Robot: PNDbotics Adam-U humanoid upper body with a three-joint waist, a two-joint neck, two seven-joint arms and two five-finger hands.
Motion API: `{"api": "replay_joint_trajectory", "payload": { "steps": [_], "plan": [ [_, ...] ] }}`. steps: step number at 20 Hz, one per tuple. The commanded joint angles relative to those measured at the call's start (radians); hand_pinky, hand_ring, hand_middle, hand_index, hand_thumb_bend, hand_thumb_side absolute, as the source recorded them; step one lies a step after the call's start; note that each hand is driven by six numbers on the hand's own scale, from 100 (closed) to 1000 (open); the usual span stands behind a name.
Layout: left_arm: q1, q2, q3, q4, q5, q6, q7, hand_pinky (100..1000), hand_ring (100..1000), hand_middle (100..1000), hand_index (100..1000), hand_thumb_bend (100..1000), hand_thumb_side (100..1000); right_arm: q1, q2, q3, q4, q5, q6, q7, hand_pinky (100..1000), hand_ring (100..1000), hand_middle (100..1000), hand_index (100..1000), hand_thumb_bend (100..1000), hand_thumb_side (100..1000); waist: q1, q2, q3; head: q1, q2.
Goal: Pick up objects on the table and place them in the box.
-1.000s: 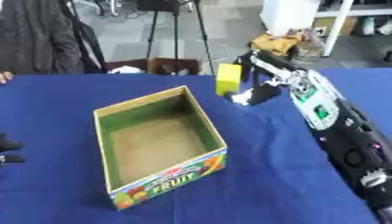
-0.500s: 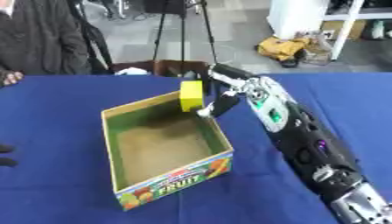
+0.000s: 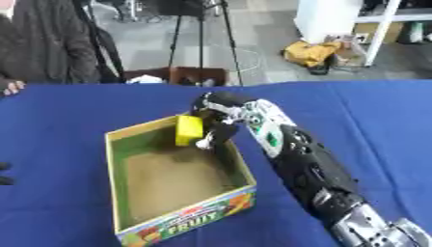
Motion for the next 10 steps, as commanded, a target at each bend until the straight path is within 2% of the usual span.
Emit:
{"api": "replay_joint_trajectory", "payload": {
  "steps": [1,4,5,8,10],
  "plan": [
    [-0.015,0.011,0.002,-0.014,0.001,-0.002,-0.001,595,695,569,737,812,895,-0.013,-0.019,0.007,-0.064,-0.006,-0.005,-0.013,572,755,746,776,602,455,-0.001,-0.015,-0.003,0.005,-0.01],
    [-0.014,0.012,0.005,-0.014,0.0,-0.002,0.001,594,694,569,737,812,895,-0.011,-0.03,0.008,-0.114,-0.035,0.002,-0.027,566,752,739,775,582,463,-0.004,-0.017,-0.011,0.011,-0.013],
    [-0.013,0.013,0.006,-0.014,0.001,-0.003,0.002,593,685,566,737,809,893,-0.011,-0.038,0.004,-0.137,-0.048,0.007,-0.035,566,750,737,775,532,445,-0.005,-0.018,-0.014,0.014,-0.014],
    [-0.01,0.015,0.01,-0.012,-0.001,-0.004,0.006,594,693,568,736,814,894,-0.007,-0.069,-0.015,-0.21,-0.089,0.031,-0.065,556,747,732,773,541,482,-0.009,-0.02,-0.027,0.026,-0.014],
    [-0.007,0.017,0.016,-0.011,-0.003,-0.004,0.011,594,693,568,736,814,893,0.008,-0.101,-0.041,-0.275,-0.15,0.053,-0.104,549,747,730,772,538,501,-0.011,-0.021,-0.044,0.039,-0.015]
  ]
}}
